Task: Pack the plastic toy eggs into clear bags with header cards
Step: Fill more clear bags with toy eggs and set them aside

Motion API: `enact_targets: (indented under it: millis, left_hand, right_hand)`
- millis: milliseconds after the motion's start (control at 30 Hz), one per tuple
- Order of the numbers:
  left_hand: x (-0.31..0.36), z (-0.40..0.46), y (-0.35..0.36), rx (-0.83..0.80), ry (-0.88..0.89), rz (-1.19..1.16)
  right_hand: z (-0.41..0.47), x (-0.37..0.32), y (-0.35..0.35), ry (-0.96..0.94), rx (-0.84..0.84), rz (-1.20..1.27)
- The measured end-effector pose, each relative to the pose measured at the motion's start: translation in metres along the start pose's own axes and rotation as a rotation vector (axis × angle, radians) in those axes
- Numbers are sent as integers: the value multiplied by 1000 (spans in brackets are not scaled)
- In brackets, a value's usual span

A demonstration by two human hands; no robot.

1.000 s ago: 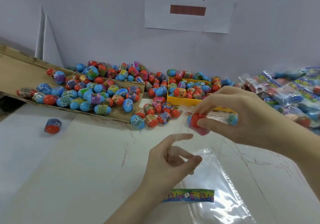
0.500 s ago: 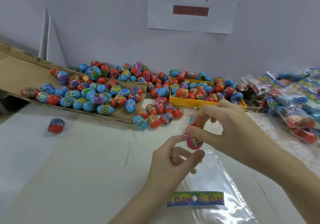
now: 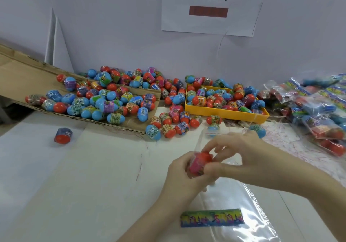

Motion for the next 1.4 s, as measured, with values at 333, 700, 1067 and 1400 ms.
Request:
enact_targets:
  millis: [333,700,1067,1400]
  left_hand:
    - [2,-1,11,-235,-72,-147]
    - [-4,-1,17,-254,-139,-122]
    - [-14,0,13,-195,-162,-224]
    - [-15,2,0,-53,-180,-278]
  right_hand:
    - [-3,6,0,-82,48,46]
    - [-4,19,0,-101,145,27]
    - [-6,20,1,-229,123,61]
    - [62,126,-28,458,450,117]
Point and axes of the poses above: each hand's wrist, its own z-axis towards the middle knuckle, its own y-axis out of the palm, x = y × z, the point moved 8 cm from there along z, towards the middle knuckle, and after that the axes turned 12 degrees about -x, right-handed, at the moved point
